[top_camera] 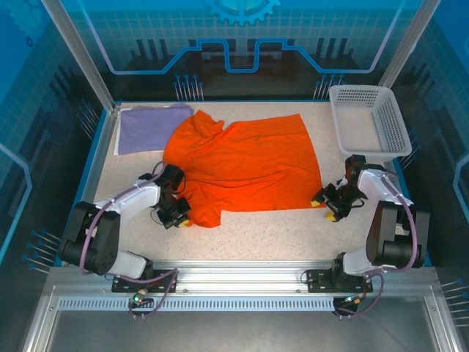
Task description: Fold and stack the t-shirts
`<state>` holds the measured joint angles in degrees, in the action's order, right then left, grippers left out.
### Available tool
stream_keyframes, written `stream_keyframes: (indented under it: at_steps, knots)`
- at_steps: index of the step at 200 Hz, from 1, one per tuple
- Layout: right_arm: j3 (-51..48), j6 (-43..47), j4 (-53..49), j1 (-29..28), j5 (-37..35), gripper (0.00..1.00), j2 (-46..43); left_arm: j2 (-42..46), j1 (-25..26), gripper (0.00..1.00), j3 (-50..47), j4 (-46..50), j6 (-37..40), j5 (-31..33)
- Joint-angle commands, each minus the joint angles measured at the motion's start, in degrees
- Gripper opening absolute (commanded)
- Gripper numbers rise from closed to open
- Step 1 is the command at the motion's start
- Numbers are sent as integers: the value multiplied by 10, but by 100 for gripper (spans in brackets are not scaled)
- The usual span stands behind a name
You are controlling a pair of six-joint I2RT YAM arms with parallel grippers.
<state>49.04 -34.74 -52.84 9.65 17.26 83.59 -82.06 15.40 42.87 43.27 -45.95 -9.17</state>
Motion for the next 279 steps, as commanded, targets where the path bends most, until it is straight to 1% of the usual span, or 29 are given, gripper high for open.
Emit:
stream_keyframes:
  at_steps: [1, 23, 39, 61, 108, 114, 147, 165, 177, 198, 208, 218, 233, 246, 265, 279]
  knots:
    - [-2, -33, 61, 10, -58, 55, 21, 17, 4, 0, 15, 1, 8, 7]
    - [-3, -50, 98, 16, -97, 52, 49, 20, 5, 0, 18, 7, 9, 6]
    - [5, -51, 112, 18, -106, 51, 83, 26, 5, 0, 18, 8, 7, 6]
    - [10, -49, 123, 14, -99, 49, 126, 35, 5, 0, 17, 10, 5, 7]
    - [10, -55, 145, -9, -103, 44, 167, 47, 5, 0, 15, 13, 4, 7]
    - [28, -57, 146, -12, -101, 43, 173, 47, 5, 0, 16, 14, 5, 8]
    - [42, -59, 155, -29, -92, 41, 189, 46, 5, 0, 21, 20, 11, 9]
    - [50, -60, 156, -37, -89, 35, 197, 45, 5, 0, 22, 21, 12, 8]
    - [53, -59, 156, -39, -90, 30, 199, 45, 5, 0, 23, 22, 13, 8]
    - [54, -57, 155, -39, -90, 25, 200, 46, 5, 0, 27, 25, 16, 8]
    - [53, -55, 155, -39, -90, 19, 199, 48, 5, 0, 27, 26, 17, 9]
    - [52, -54, 156, -39, -89, 17, 199, 50, 5, 0, 28, 29, 18, 9]
    - [51, -49, 154, -39, -86, 11, 198, 52, 5, 0, 28, 31, 20, 9]
    - [49, -46, 154, -39, -86, 8, 194, 56, 5, 0, 26, 33, 21, 8]
    - [49, -40, 146, -38, -84, 0, 184, 64, 6, 0, 26, 42, 22, 7]
    - [49, -35, 140, -37, -84, 0, 172, 76, 8, 0, 30, 55, 24, 9]
